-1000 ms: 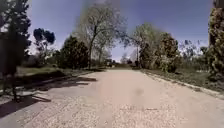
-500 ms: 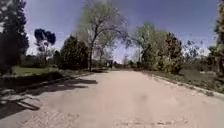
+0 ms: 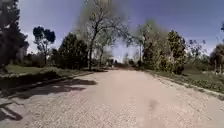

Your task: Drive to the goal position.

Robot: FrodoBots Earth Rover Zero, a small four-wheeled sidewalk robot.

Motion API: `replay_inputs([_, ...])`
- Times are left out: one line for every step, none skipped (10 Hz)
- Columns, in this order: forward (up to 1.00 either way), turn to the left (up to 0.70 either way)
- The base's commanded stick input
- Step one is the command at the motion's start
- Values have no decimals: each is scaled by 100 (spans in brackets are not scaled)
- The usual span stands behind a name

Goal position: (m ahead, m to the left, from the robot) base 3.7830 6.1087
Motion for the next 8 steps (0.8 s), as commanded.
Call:
replay_inputs([70, 0])
replay_inputs([70, 0])
replay_inputs([70, 0])
replay_inputs([70, 0])
replay_inputs([70, 0])
replay_inputs([70, 0])
replay_inputs([70, 0])
replay_inputs([70, 0])
